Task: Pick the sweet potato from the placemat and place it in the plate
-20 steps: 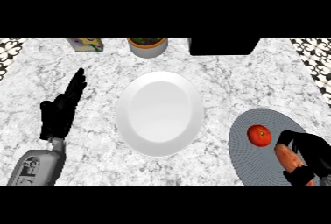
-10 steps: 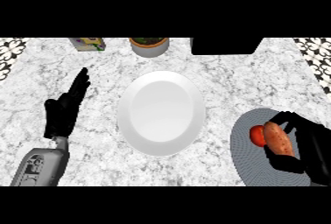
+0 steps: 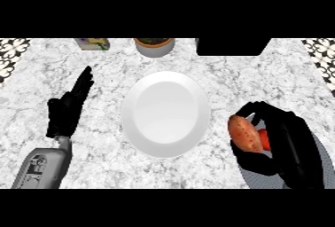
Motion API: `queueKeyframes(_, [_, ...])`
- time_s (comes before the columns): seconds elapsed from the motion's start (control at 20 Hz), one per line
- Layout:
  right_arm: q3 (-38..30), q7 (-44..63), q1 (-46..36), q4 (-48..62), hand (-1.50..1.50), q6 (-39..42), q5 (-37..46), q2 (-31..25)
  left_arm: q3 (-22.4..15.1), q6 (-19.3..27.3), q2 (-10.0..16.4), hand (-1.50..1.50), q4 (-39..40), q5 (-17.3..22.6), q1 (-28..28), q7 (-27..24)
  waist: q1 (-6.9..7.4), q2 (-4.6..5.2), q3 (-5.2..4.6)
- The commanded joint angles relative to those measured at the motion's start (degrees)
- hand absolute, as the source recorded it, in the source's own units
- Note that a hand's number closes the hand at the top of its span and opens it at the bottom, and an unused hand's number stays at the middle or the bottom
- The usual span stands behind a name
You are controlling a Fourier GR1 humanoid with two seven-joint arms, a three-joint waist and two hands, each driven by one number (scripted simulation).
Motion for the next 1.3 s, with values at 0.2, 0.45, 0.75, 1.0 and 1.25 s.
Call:
queueKeyframes(0.2, [9.65,12.3,-16.92,19.06,1.5,-6.42,-1.29,5.84,0.1,-0.79,-0.55,0.0,0.7,-0.62,-1.55,-0.83,0.97,0.24,0.05])
queueKeyframes(0.45, [12.04,13.89,-27.57,32.88,1.5,-12.87,-6.62,5.92,1.16,-1.4,-0.84,0.0,3.05,-0.53,0.56,-4.75,0.95,0.28,0.04])
queueKeyframes(0.75, [18.75,21.6,-35.63,47.38,1.5,-14.96,-3.28,5.95,0.64,-0.88,-2.04,0.0,3.4,-1.11,-2.0,-2.64,1.41,0.29,0.02])
queueKeyframes(1.0, [16.04,15.9,-36.31,61.86,-1.5,-23.43,-14.38,5.96,-0.08,-0.86,-2.26,0.0,0.41,-1.72,1.85,-3.03,1.97,0.48,0.08])
queueKeyframes(1.25, [23.92,14.08,-40.89,71.17,-1.5,-34.58,-27.93,5.96,-0.12,-1.97,-2.79,0.0,3.39,-1.43,-2.06,-3.32,3.29,0.89,0.09])
